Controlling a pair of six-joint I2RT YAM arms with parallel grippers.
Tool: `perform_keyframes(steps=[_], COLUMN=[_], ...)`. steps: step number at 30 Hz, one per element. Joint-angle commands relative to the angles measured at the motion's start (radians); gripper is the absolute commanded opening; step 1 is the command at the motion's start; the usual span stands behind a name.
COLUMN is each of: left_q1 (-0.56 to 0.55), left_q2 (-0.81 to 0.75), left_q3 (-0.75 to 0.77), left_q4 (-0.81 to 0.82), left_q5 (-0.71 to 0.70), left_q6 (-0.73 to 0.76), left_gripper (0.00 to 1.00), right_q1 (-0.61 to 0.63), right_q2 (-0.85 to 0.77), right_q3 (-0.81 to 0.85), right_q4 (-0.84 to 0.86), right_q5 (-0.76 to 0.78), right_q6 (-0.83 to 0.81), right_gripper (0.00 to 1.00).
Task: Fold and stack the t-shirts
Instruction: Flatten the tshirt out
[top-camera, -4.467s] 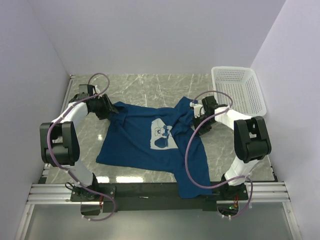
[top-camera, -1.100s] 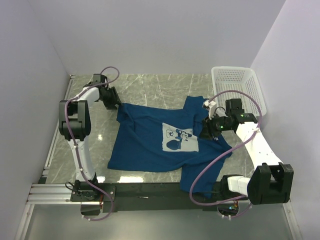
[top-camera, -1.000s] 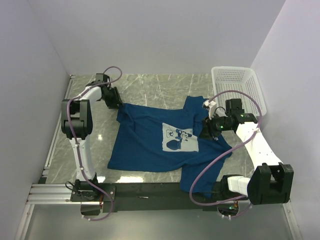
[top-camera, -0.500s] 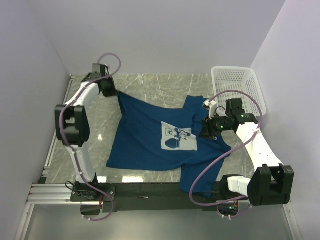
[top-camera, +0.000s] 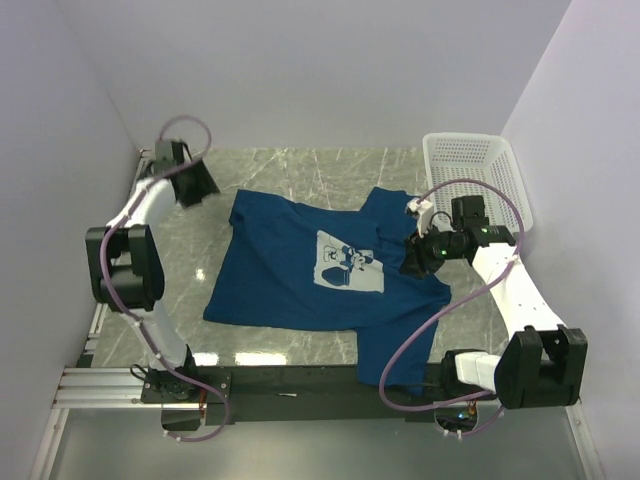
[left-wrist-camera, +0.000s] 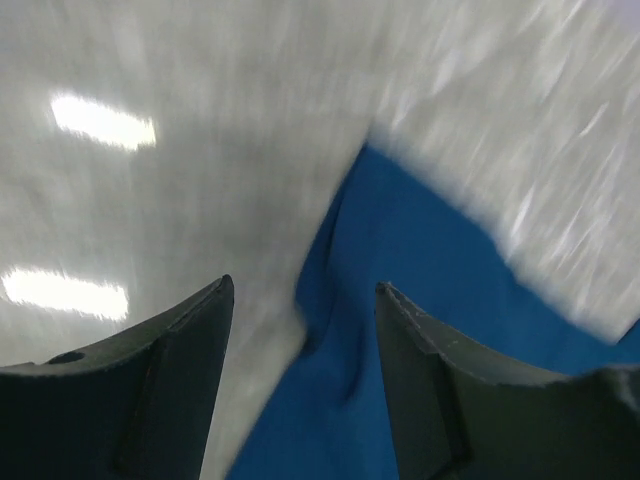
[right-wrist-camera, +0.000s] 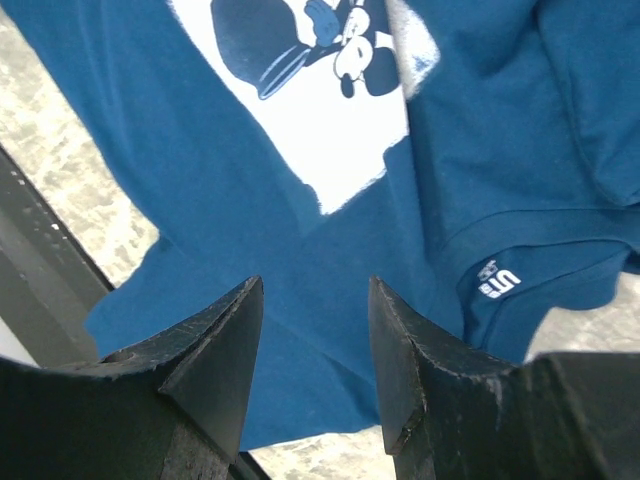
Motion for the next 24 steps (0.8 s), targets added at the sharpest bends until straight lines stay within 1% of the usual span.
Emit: perform_keyframes(steps=[1, 2, 3, 4, 5, 6, 7, 9, 10, 12, 15, 16, 18, 19, 21, 22, 23, 24], left_q1=[-0.016, -0.016, -0.015, -0.016, -0.016, -0.016, -0.016, -0.021, -0.022, -0.029, -0.038, -0.044, -0.061, -0.062, -0.102, -0.104, -0.105, -0.105], left_q2=[-0.222, -0.258, -0.295, -0.361, -0.39, -0.419, -0.467, -0.507, -0.534, -0.542, -0.467, -0.412, -0.368, -0.338, -0.329, -0.329, -0.334, -0.338], left_q3=[-0.243, -0.306, -0.43, -0.482, -0.532, -0.619, -0.654, -0.734, -0.753, -0.79, -0.756, -0.742, -0.713, -0.71, -0.712, -0.715, -0.721, -0.741], left_q4=[0.074, 0.076, 0.077, 0.062, 0.05, 0.044, 0.037, 0.019, 0.02, 0.031, -0.013, -0.027, -0.047, -0.052, -0.056, -0.067, -0.072, -0.073], left_q5=[0.124, 0.143, 0.149, 0.148, 0.122, 0.121, 0.117, 0.114, 0.111, 0.085, 0.062, 0.053, 0.033, 0.022, 0.01, -0.006, -0.009, -0.006], left_q6=[-0.06, -0.077, -0.12, -0.142, -0.162, -0.198, -0.217, -0.257, -0.262, -0.262, -0.231, -0.226, -0.211, -0.208, -0.206, -0.212, -0.216, -0.211], left_gripper=[0.63, 0.63, 0.63, 0.63, 0.63, 0.63, 0.63, 0.63, 0.63, 0.63, 0.62, 0.6, 0.57, 0.54, 0.48, 0.38, 0.35, 0.33], right_q1=[0.003, 0.005, 0.006, 0.008, 0.012, 0.021, 0.024, 0.038, 0.041, 0.047, 0.051, 0.051, 0.051, 0.051, 0.049, 0.051, 0.049, 0.048], right_q2=[0.04, 0.053, 0.065, 0.08, 0.084, 0.084, 0.078, 0.068, 0.068, 0.065, 0.059, 0.048, 0.039, 0.032, 0.027, 0.021, 0.018, 0.016], right_q3=[0.064, 0.088, 0.099, 0.105, 0.107, 0.102, 0.095, 0.065, 0.05, 0.041, 0.041, 0.036, 0.032, 0.027, 0.025, 0.024, 0.024, 0.024], right_q4=[0.034, 0.019, 0.011, 0.004, 0.004, 0.013, 0.025, 0.059, 0.067, 0.08, 0.074, 0.076, 0.079, 0.077, 0.076, 0.076, 0.077, 0.079], right_q5=[0.033, 0.033, 0.021, 0.013, 0.008, 0.007, 0.005, 0.001, -0.005, -0.015, -0.025, -0.022, -0.022, -0.022, -0.019, -0.019, -0.018, -0.019], right_q6=[-0.025, -0.033, -0.036, -0.041, -0.038, -0.035, -0.028, -0.005, 0.001, 0.018, 0.019, 0.021, 0.021, 0.021, 0.016, 0.016, 0.015, 0.015], right_gripper=[0.54, 0.54, 0.54, 0.54, 0.54, 0.54, 0.54, 0.54, 0.54, 0.54, 0.54, 0.54, 0.54, 0.54, 0.54, 0.54, 0.54, 0.54])
